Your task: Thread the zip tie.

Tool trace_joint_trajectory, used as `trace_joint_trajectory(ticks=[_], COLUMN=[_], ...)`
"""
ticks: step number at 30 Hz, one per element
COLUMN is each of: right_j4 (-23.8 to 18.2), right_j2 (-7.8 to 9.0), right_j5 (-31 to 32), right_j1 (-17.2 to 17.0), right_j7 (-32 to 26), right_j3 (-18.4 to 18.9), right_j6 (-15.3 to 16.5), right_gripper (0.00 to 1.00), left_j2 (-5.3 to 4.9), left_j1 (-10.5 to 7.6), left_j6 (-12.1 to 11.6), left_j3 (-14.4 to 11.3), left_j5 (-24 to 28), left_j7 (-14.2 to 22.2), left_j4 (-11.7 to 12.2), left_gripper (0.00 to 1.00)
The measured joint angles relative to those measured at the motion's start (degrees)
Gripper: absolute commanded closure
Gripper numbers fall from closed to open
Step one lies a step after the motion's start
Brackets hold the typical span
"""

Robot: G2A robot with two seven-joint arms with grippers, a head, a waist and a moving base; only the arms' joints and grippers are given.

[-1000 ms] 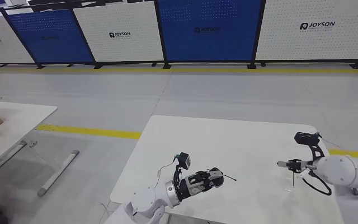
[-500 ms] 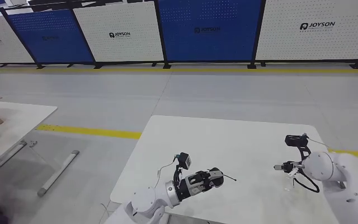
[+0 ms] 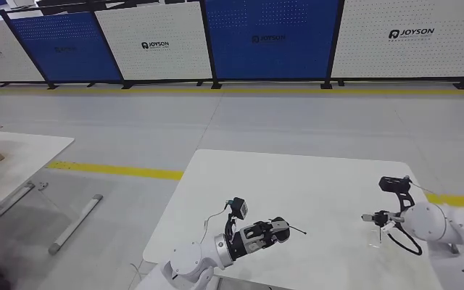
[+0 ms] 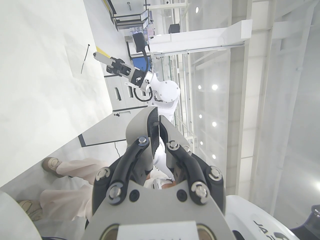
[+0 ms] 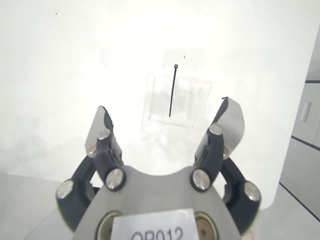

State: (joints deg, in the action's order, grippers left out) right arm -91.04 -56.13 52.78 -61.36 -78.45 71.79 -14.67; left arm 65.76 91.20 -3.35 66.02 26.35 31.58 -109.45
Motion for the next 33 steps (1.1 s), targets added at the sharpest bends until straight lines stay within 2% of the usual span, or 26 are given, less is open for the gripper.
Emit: trace_joint_trajectory(ticks=[2,15,33], right_j4=[0.13,6.98,14.86], right_j2=[0.00,-0.79,-0.98], right_j5=[0.37,0.17,-2.88], right_j1=[-0.06,4.04,9.46], right_j7=[-0.64,-1.20,-1.20], right_j3=[-0.07,-3.70,-9.95], right_j6=[-0.21,-1.89,-3.36], right_gripper=[0.60,0.56,0.64], left_j2=[0.00,0.00,0.00], left_j1=[0.00,0.00,0.00], left_j6=[0.00,0.00,0.00], left_j3=[0.00,0.00,0.00], left_j5=[0.00,0.00,0.00], left_j7=[0.00,0.00,0.00], left_j4=[0.00,0.00,0.00], left_gripper=[1.00,1.00,1.00])
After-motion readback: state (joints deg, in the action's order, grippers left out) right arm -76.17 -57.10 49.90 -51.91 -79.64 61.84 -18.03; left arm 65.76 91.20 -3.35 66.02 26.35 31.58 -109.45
